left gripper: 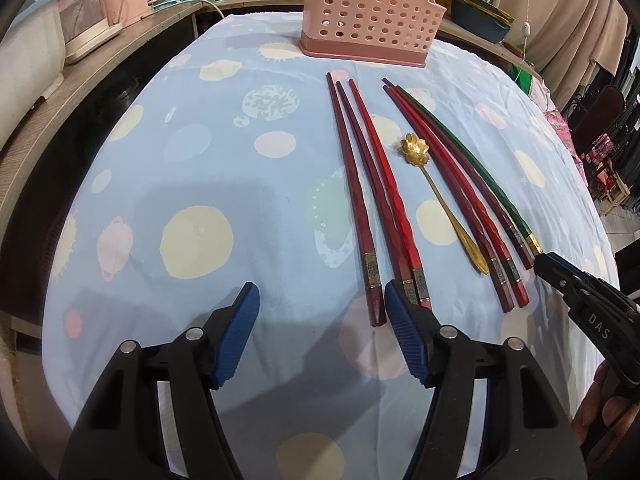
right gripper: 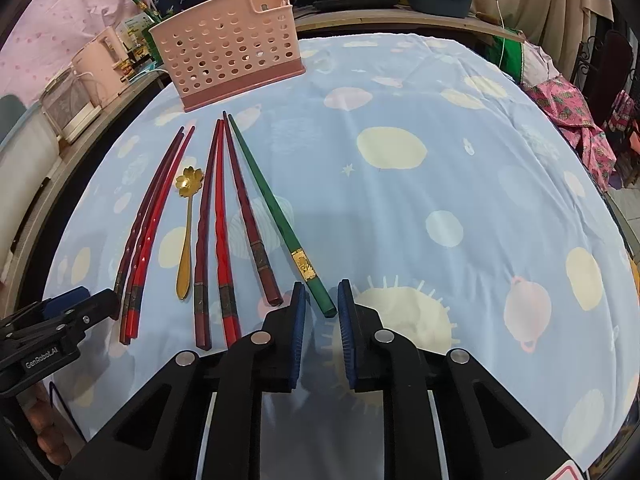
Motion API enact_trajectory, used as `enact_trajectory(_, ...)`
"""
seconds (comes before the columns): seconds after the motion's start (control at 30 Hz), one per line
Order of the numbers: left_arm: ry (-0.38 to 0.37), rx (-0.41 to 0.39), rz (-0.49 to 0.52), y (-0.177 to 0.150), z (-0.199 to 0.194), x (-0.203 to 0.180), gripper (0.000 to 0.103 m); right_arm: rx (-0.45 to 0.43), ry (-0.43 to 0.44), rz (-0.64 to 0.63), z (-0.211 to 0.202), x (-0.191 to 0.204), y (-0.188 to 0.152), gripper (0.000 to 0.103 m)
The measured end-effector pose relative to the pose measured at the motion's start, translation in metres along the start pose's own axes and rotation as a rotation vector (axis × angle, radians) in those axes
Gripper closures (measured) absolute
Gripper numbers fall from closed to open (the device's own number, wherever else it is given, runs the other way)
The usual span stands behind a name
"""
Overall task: Organize utensils
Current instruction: 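Grasp a dark red chopstick with the left gripper while the right gripper grasps a green chopstick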
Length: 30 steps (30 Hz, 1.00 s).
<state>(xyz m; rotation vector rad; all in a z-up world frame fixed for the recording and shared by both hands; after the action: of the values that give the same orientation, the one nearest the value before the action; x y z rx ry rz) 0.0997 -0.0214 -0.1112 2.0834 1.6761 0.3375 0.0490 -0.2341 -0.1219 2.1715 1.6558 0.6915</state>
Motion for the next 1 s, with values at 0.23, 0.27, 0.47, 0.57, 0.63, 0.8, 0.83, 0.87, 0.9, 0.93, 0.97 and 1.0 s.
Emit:
enact_trajectory(0.23,0.048,-0.016,0.019,0.000,0.001,0.000,0.061,-0.002,0.004,-0.016,-0.001,0.003,-0.002,0.090)
enact_trajectory(0.27,0.047,-0.015,0.018,0.001,0.000,0.000,0.070,-0.003,0.004,-0.017,-0.001,0.003,-0.003,0.091)
enact_trajectory(0.47,0.010,0.003,0.007,0.001,-0.002,0.004,0.095,-0.003,0.022,-0.022,-0.006,0.007,-0.004,0.092)
enact_trajectory(0.57,-0.003,0.002,-0.004,0.002,-0.007,0.006,0.095,-0.014,0.034,-0.025,-0.012,0.009,-0.004,0.092)
enact_trajectory(0.63,-0.009,-0.004,-0.011,0.004,-0.012,0.008,0.096,-0.031,0.044,-0.026,-0.020,0.011,-0.002,0.093)
enact_trajectory(0.8,-0.027,-0.044,-0.031,0.012,-0.033,0.014,0.096,-0.089,0.071,-0.025,-0.046,0.015,0.009,0.093)
enact_trajectory(0.83,-0.029,-0.056,-0.034,0.015,-0.039,0.015,0.096,-0.106,0.078,-0.022,-0.052,0.016,0.012,0.094)
enact_trajectory(0.87,-0.031,-0.063,-0.036,0.016,-0.043,0.015,0.096,-0.119,0.084,-0.019,-0.058,0.016,0.015,0.094)
enact_trajectory(0.9,-0.036,-0.075,-0.038,0.019,-0.049,0.016,0.096,-0.134,0.091,-0.015,-0.064,0.017,0.019,0.094)
enact_trajectory(0.93,-0.040,-0.086,-0.040,0.021,-0.054,0.016,0.096,-0.149,0.098,-0.011,-0.070,0.017,0.022,0.094)
enact_trajectory(0.97,-0.045,-0.100,-0.040,0.025,-0.060,0.016,0.096,-0.164,0.104,-0.007,-0.076,0.016,0.026,0.094)
enact_trajectory(1.0,-0.047,-0.112,-0.040,0.028,-0.065,0.017,0.096,-0.181,0.108,-0.004,-0.083,0.016,0.030,0.094)
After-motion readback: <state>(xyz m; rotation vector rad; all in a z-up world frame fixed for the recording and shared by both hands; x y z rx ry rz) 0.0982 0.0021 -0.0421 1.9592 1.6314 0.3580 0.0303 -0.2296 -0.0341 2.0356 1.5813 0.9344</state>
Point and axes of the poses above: each gripper's, at about its wrist camera, not at the fingertips, and z roughly the way its jaws point, x to its left, y to its top, the point moved 2 cm from there along z, roughly the way its jaws point, and after that the axes turned 1 degree about x, right-handed, at the moved point
